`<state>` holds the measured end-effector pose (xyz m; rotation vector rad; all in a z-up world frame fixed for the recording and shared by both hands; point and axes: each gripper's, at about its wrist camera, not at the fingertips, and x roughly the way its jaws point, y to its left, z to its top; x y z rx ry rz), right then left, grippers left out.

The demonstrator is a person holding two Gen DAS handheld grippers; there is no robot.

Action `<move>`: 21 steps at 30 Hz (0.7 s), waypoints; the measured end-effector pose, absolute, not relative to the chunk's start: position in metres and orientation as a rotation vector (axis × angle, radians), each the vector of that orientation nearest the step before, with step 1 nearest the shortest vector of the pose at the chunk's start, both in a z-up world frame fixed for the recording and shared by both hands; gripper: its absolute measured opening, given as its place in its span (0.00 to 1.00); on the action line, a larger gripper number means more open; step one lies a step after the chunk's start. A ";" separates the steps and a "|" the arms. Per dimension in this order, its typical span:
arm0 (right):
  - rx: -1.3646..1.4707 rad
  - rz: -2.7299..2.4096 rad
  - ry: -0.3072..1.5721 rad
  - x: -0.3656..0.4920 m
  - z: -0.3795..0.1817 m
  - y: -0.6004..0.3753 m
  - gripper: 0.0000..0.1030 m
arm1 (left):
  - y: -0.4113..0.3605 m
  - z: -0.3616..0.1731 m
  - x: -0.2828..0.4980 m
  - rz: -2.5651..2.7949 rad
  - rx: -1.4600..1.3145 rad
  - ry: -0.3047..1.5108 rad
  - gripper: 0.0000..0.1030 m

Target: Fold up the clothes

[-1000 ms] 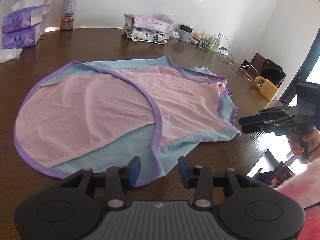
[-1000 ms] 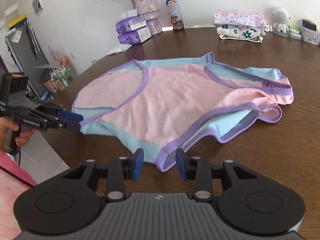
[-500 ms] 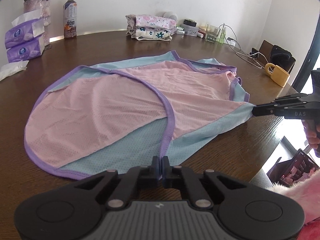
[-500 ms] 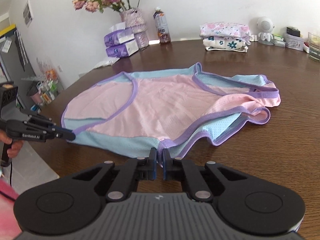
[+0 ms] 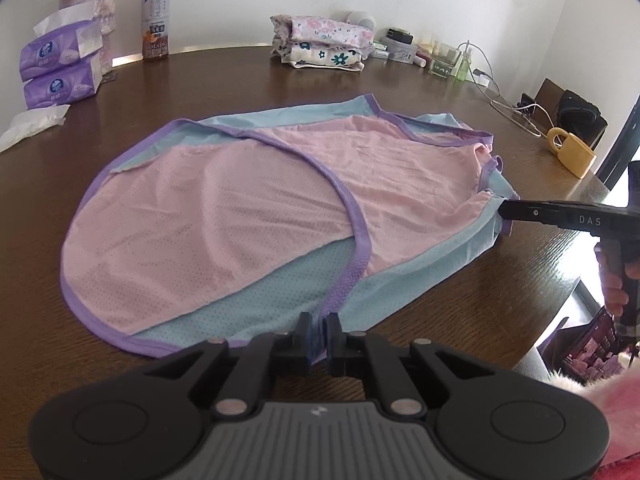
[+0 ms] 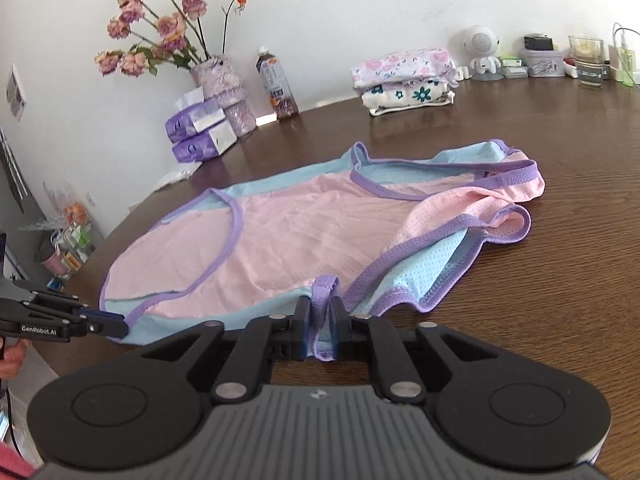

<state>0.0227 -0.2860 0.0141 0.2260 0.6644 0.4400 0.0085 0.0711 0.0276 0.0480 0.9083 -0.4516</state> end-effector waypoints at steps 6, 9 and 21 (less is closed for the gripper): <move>0.208 0.427 0.596 0.004 0.019 -0.284 0.41 | 0.068 0.032 0.011 -0.433 0.054 0.916 0.25; 0.231 0.423 0.585 -0.002 0.019 -0.297 0.41 | 0.065 0.031 0.008 -0.421 0.047 0.917 0.25; 0.178 0.427 0.612 -0.009 0.026 -0.321 0.35 | 0.075 0.026 -0.019 -0.374 -0.009 0.865 0.25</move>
